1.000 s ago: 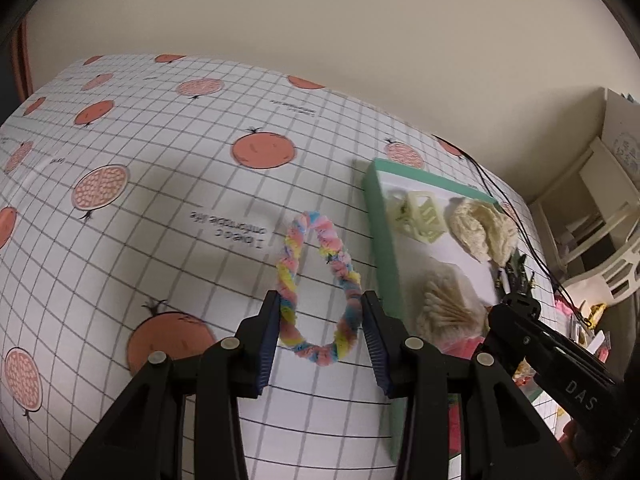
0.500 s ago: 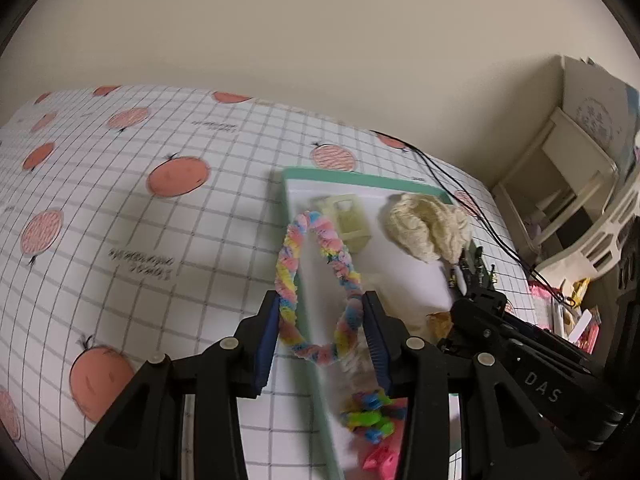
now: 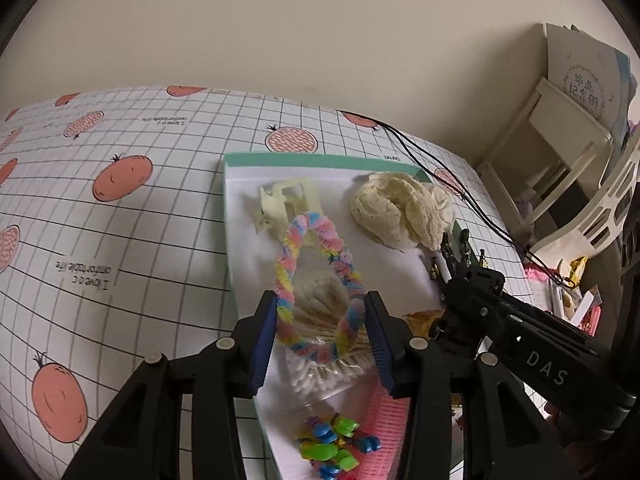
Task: Organize objects
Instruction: 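Carry black car and braided ring with both grippers over the tray, then open both grippers to drop black car and braided ring into the tray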
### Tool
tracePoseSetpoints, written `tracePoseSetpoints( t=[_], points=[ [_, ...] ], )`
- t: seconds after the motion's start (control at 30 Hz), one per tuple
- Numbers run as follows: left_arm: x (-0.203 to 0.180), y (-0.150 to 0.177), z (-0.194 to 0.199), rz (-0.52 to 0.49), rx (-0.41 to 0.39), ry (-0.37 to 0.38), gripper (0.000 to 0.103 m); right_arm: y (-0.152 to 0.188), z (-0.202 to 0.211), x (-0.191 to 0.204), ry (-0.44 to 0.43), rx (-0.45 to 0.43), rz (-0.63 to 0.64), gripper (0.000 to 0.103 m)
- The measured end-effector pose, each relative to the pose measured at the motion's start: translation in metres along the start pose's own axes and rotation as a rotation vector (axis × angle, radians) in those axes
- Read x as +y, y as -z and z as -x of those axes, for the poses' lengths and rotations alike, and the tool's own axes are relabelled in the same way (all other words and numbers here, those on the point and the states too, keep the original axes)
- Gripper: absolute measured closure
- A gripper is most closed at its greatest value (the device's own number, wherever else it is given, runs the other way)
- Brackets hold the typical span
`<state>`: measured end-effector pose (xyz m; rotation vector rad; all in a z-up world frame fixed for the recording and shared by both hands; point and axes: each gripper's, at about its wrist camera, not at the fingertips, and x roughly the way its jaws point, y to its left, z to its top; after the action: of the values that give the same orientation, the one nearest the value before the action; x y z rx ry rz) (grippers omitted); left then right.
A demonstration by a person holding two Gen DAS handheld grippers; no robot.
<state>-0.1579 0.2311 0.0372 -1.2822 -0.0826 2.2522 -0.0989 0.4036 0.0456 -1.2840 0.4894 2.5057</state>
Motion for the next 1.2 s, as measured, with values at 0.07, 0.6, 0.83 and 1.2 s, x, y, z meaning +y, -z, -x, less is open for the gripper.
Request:
tracePoseSetpoints(
  t=[0.07,0.6,0.83,1.2],
  points=[
    [-0.001,0.000,0.000,0.000,0.000,0.006,0.056,-0.001,0.000,-0.001,-0.003,-0.004,-0.005,0.063],
    [0.000,-0.002,0.024,-0.007,-0.029,0.004,0.043,0.001,0.017,-0.001,-0.019,-0.031,0.000,0.056],
    [0.025,0.001,0.039,0.047,-0.053,-0.101,0.043,0.012,0.026,0.004,-0.026,-0.027,0.010,0.054],
    [0.072,0.014,0.063,0.184,-0.084,-0.205,0.012,0.025,0.039,0.021,-0.019,-0.040,0.085,0.017]
  ],
)
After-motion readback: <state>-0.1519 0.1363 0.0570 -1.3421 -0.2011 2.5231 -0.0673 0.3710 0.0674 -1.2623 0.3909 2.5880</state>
